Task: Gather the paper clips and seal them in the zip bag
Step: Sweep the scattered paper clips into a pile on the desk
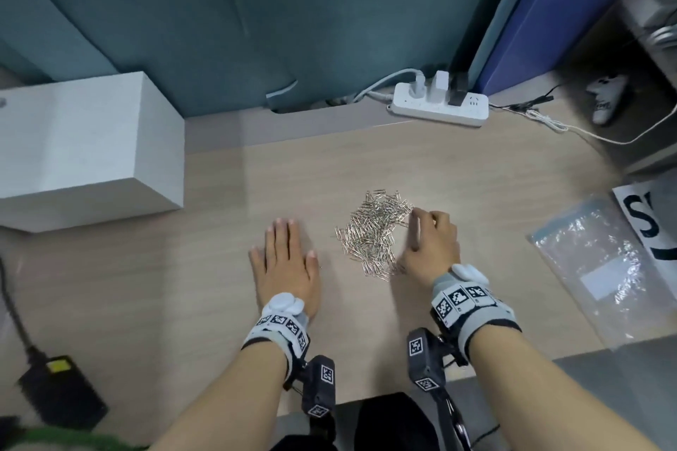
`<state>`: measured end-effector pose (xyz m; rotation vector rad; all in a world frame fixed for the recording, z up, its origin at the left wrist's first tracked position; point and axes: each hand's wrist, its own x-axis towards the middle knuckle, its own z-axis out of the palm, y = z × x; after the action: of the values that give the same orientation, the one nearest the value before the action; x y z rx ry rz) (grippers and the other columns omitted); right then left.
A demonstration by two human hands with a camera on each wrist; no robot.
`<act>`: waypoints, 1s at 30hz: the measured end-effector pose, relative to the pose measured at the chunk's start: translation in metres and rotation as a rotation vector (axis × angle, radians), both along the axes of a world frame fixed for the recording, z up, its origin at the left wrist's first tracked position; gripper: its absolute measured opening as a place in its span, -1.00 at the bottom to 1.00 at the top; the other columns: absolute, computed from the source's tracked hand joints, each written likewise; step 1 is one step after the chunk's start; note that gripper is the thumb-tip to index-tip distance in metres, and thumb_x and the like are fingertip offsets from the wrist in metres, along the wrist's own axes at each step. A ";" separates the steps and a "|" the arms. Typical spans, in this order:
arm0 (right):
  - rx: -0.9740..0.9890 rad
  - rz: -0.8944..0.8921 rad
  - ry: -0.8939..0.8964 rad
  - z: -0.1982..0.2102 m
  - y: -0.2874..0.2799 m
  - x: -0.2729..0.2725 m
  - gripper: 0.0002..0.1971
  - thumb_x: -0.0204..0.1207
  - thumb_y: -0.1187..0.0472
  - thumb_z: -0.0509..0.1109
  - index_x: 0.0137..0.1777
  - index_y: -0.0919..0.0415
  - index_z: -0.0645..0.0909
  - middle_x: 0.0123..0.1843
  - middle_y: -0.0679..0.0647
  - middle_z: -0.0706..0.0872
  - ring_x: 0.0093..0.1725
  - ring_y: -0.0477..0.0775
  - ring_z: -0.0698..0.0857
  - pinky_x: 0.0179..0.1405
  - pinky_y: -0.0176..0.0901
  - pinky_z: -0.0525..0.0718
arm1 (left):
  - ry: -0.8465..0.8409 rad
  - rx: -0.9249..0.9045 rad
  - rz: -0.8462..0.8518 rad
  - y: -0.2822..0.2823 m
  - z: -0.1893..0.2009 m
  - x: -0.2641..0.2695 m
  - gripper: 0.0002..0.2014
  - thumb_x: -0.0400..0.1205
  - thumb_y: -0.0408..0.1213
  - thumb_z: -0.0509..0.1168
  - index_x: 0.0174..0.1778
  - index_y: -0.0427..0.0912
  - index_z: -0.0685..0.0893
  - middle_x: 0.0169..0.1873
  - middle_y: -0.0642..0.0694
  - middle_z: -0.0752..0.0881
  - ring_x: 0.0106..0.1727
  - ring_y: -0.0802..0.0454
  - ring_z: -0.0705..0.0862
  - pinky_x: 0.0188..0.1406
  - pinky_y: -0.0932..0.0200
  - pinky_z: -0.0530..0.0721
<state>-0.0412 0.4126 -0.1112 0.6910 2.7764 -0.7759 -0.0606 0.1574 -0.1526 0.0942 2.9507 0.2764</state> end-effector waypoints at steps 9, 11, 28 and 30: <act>-0.367 0.084 0.124 -0.016 -0.036 0.009 -0.28 0.40 0.62 0.23 0.56 0.15 0.48 0.38 0.02 0.46 0.32 0.05 0.58 0.49 0.00 0.57 | 0.045 0.147 -0.177 0.062 -0.004 -0.011 -0.30 0.78 0.09 -0.14 0.81 -0.18 -0.05 0.81 -0.13 -0.01 0.81 -0.06 -0.09 0.77 -0.18 0.00; -0.392 0.034 0.185 -0.014 -0.029 0.008 -0.32 0.42 0.64 0.17 0.51 0.14 0.53 0.28 0.00 0.49 0.19 -0.02 0.61 0.41 -0.07 0.60 | 0.052 0.165 -0.280 0.081 -0.003 -0.019 -0.27 0.79 0.15 -0.10 0.81 -0.17 -0.08 0.81 -0.11 -0.03 0.81 -0.02 -0.12 0.77 -0.15 0.01; -0.301 0.304 0.133 -0.021 0.027 -0.031 -0.42 0.40 0.54 0.29 0.40 0.15 0.66 0.31 0.03 0.56 0.30 0.14 0.52 0.38 0.00 0.58 | -0.017 0.107 -0.356 0.101 -0.005 -0.021 -0.04 0.65 0.46 -0.04 0.80 -0.03 -0.23 0.80 -0.04 -0.26 0.80 0.02 -0.27 0.78 -0.20 -0.10; -0.331 0.268 0.134 -0.021 0.029 -0.035 -0.35 0.37 0.60 0.28 0.42 0.10 0.62 0.35 0.02 0.54 0.37 0.13 0.55 0.44 0.00 0.58 | -0.001 0.146 -0.322 0.105 -0.004 -0.027 -0.09 0.68 0.41 -0.06 0.81 -0.08 -0.15 0.81 -0.01 -0.21 0.80 0.06 -0.26 0.78 -0.16 -0.14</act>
<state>-0.0761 0.4419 -0.1320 0.2093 2.6758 -1.2168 -0.0880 0.2619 -0.1568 0.5808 2.8494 0.4416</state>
